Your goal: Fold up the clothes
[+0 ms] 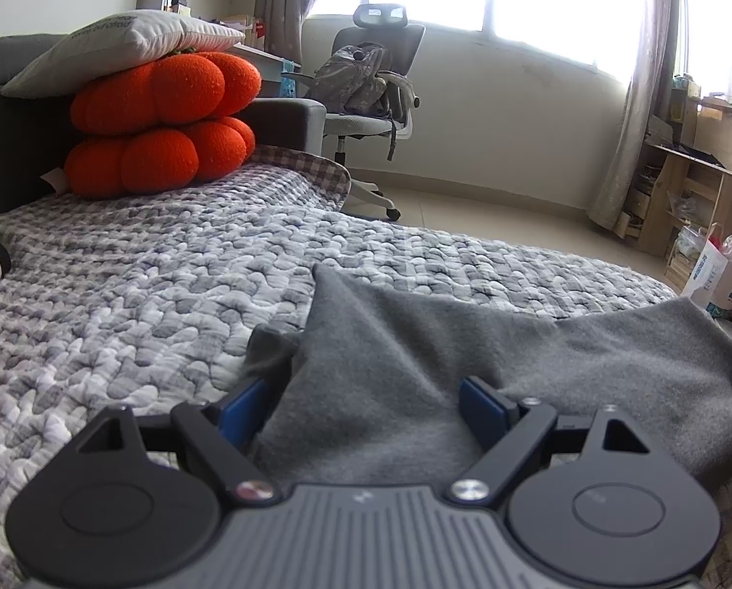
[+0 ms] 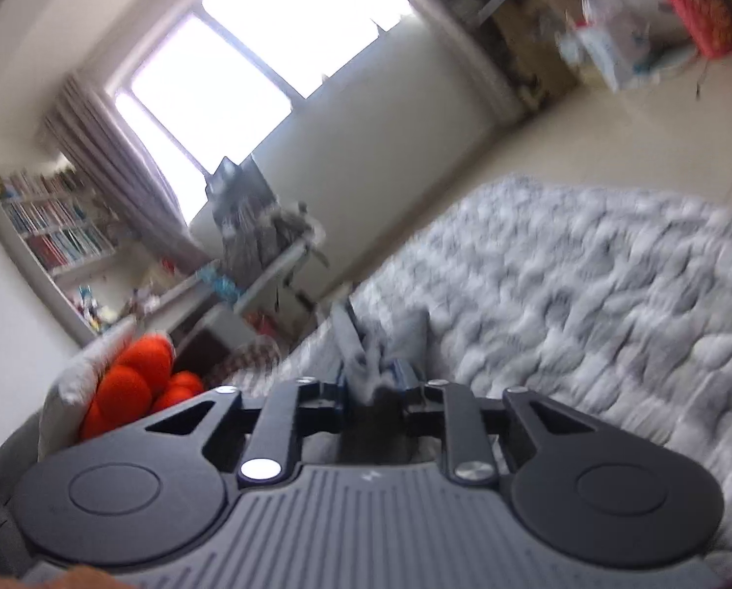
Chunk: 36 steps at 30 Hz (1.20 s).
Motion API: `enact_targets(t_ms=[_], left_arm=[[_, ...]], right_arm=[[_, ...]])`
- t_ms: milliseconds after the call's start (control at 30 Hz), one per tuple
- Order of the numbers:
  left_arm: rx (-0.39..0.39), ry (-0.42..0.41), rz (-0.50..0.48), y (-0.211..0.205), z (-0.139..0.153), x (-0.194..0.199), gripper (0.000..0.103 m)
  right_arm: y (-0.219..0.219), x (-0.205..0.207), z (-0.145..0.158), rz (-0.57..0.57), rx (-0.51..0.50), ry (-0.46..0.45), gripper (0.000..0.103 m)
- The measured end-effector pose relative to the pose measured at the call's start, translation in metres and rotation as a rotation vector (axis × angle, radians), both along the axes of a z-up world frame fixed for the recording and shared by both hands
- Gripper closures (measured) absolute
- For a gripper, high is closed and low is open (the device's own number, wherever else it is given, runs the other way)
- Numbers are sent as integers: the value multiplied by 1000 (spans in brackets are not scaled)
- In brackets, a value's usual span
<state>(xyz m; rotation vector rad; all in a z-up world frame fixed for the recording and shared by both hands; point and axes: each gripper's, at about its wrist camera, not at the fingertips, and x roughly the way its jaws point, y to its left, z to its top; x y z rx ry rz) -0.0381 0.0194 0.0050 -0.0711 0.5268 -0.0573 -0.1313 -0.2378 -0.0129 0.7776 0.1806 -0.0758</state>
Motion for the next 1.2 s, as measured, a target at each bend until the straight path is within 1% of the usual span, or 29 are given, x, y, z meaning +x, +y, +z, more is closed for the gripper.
enact_targets(t_ms=[33, 100, 133, 200, 267, 300, 333, 400, 467, 533, 633, 700, 800, 1000, 1167, 1200], left_arm=[[0, 1, 0, 0, 0, 0, 16], [13, -2, 2, -2, 1, -1, 16], [19, -4, 2, -3, 1, -1, 16], [22, -6, 2, -4, 1, -2, 16], [13, -3, 1, -2, 1, -2, 16], [8, -1, 0, -2, 0, -1, 16], [4, 0, -1, -1, 0, -1, 16], [-2, 2, -3, 0, 0, -1, 16], [-14, 5, -5, 2, -1, -1, 16], [-26, 8, -7, 3, -1, -1, 16], [-11, 0, -4, 0, -1, -3, 16], [5, -4, -4, -3, -1, -4, 16], [-6, 1, -4, -2, -1, -3, 16], [2, 0, -1, -3, -1, -2, 16], [0, 1, -1, -1, 0, 0, 16], [2, 0, 0, -1, 0, 0, 16]], right_arm=[[2, -2, 1, -4, -19, -16, 83], [1, 2, -1, 19, -6, 0, 83], [-2, 5, -3, 29, 13, 12, 83], [-11, 8, -8, 49, 76, 34, 76], [-18, 9, -13, 62, 131, 54, 73], [-16, 8, -11, 72, 120, 51, 67], [-14, 8, -9, 81, 105, 50, 64], [-5, 7, -3, 93, 48, 68, 55], [3, 4, 2, 96, -1, 100, 55], [6, 4, 2, 96, -5, 113, 55], [6, 5, 2, 98, 13, 121, 54], [10, 7, 2, 97, -7, 131, 53], [16, 9, 4, 109, -40, 135, 51], [10, 4, 0, 124, 21, 103, 51], [23, -1, 1, 124, -22, 112, 51], [22, 1, 2, 120, -14, 115, 51]])
